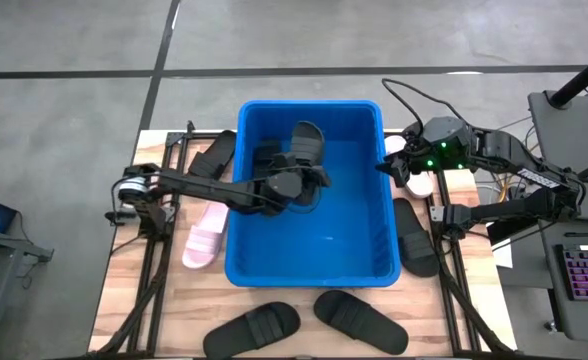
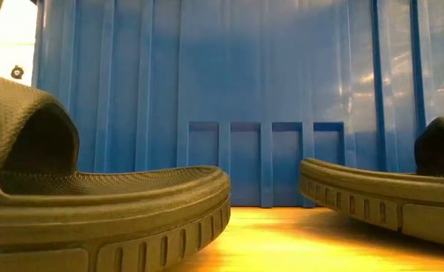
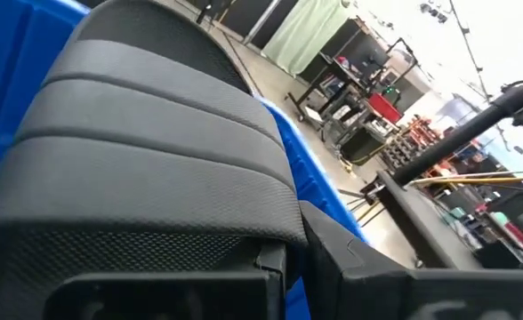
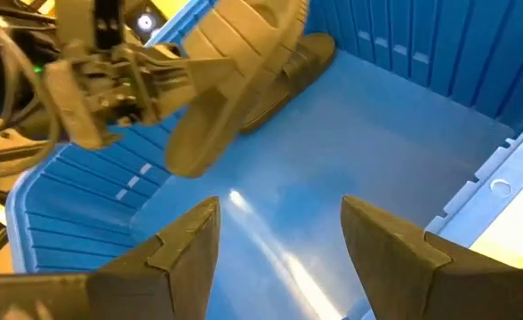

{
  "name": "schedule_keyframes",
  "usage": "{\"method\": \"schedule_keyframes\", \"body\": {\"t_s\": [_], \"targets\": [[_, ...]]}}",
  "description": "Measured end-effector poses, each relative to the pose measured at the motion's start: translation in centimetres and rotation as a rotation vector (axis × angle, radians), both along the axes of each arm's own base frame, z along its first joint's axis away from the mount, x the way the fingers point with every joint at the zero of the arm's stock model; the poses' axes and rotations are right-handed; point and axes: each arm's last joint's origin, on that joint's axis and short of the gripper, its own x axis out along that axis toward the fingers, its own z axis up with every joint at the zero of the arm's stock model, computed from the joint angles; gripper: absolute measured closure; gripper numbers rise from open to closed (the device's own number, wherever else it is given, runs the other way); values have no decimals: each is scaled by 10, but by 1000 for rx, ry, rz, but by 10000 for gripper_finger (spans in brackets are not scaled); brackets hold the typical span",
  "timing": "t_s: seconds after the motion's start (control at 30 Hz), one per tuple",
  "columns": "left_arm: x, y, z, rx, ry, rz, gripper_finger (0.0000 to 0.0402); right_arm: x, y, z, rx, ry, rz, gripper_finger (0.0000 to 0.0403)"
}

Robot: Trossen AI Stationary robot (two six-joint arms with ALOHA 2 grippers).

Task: Pick and place slides into bin
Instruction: Put the black slide into the blue bin

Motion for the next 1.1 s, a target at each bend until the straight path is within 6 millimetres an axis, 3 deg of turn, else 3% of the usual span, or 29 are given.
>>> {"method": "schedule_keyframes", "body": {"t_s": [0.3,0.67,0.83,1.1], "targets": [[7,9,-17,-3,48,10,401,0,0,0,-8,3,6,179],[3,48,-19,-102,47,8,401,0,0,0,-15,4,2,179],[-2,65,-28,-172,153,1,401,0,0,0,-25,6,0,179],[-5,73,-35,-257,118,12,401,0,-1,1,-39,2,-16,179]]}}
